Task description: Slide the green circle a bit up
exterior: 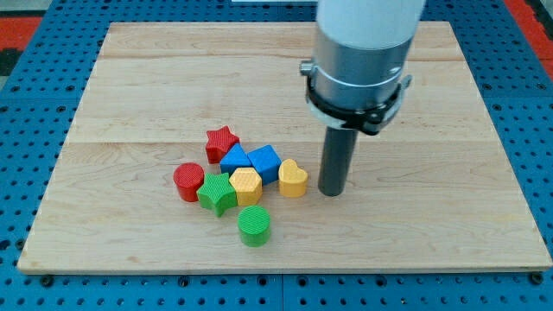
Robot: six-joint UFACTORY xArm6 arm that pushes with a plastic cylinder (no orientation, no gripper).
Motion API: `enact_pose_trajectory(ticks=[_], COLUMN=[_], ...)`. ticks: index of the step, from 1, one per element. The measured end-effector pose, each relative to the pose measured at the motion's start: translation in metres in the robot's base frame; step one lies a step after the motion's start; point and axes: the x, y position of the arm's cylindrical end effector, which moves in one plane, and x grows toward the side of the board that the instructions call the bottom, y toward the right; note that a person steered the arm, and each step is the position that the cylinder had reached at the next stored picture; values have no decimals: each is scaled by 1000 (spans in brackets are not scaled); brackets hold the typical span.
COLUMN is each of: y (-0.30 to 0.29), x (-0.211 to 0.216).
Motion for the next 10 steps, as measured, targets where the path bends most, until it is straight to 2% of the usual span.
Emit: enact_pose_trajectory(ticks=[2,3,4,6,7,8,9,10], y=[-11,39,9,-134,-129,-117,-94,-90], x=[6,58,97,78,71,90,82,55])
